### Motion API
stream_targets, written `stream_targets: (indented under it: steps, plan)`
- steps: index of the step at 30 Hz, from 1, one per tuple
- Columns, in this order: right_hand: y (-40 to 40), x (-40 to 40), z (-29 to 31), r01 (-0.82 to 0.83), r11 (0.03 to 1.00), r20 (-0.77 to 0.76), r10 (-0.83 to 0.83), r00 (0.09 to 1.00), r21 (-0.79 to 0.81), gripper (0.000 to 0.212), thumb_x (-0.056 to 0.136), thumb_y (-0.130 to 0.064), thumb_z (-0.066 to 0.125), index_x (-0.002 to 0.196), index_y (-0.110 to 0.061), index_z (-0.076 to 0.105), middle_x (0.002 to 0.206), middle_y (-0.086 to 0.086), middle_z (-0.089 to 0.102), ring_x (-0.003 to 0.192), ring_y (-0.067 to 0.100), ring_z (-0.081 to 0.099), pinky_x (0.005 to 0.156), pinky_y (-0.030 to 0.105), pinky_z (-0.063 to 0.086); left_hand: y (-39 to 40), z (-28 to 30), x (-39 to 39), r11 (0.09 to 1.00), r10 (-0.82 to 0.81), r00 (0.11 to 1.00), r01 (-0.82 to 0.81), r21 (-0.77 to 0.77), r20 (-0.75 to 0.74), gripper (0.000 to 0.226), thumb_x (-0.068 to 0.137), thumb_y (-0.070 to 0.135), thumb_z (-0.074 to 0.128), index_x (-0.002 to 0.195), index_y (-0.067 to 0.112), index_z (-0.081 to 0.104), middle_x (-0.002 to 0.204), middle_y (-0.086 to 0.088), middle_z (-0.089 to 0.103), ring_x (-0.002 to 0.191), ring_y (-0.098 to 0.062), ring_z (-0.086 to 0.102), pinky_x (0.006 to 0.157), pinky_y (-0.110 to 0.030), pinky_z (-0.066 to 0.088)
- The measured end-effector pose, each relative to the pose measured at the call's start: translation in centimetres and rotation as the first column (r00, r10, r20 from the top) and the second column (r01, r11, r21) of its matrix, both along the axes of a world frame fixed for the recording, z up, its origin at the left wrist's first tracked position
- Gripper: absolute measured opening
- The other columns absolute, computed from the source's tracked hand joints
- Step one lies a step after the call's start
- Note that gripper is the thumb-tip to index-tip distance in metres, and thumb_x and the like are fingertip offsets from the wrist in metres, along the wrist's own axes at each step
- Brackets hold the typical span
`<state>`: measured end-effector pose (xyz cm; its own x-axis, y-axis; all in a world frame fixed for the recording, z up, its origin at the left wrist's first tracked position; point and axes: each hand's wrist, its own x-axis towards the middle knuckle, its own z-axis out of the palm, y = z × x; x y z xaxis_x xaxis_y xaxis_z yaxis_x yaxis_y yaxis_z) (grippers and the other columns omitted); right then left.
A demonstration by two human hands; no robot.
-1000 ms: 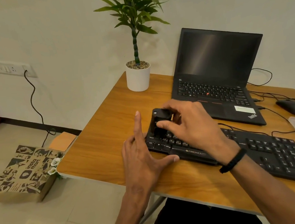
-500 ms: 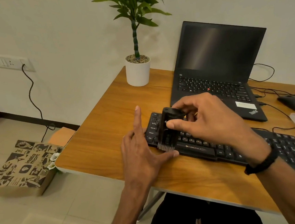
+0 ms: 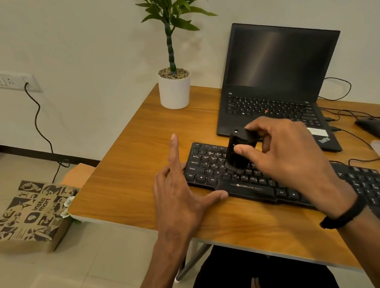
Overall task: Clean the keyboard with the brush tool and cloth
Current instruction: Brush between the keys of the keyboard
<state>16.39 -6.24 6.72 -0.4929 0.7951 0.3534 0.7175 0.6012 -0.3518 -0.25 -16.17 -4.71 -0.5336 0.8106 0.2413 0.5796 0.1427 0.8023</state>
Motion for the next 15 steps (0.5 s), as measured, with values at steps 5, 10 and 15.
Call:
stream_targets:
  steps: [5,10,15]
  plan:
    - [-0.6,0.5,-0.1,-0.025,0.998,0.018,0.026,1.0,-0.062,0.04,0.082,-0.051,0.078,0.115,-0.029,0.071,0.073,-0.018,0.061,0.064,0.005,0.062,0.067,0.033,0.057,0.0,-0.1,0.0,1.0,-0.006,1.0,0.006,0.001,-0.003,0.157,0.047,0.068,0.091,0.158,0.049,-0.018,0.141,0.006,0.058,0.135,-0.017,0.043,0.111,-0.035,0.027]
    - [-0.6,1.4,0.3,-0.025,0.991,-0.044,0.02,0.999,-0.129,0.037,0.079,-0.053,0.077,0.108,-0.031,0.071,0.076,-0.017,0.064,0.066,0.005,0.063,0.066,0.028,0.057,0.0,0.0,0.0,1.0,-0.003,1.0,0.003,0.001,-0.005,0.156,0.047,0.069,0.09,0.157,0.051,-0.018,0.142,0.006,0.058,0.134,-0.017,0.043,0.111,-0.037,0.031]
    - [-0.3,1.7,0.2,0.02,0.997,0.005,-0.019,1.0,-0.071,0.042,0.082,-0.051,0.077,0.116,-0.027,0.07,0.079,-0.017,0.063,0.067,0.005,0.063,0.068,0.032,0.058,-0.1,0.2,0.1,1.0,0.002,1.0,-0.002,-0.007,0.004,0.156,0.046,0.068,0.091,0.156,0.053,-0.019,0.143,0.005,0.058,0.134,-0.018,0.042,0.11,-0.039,0.032]
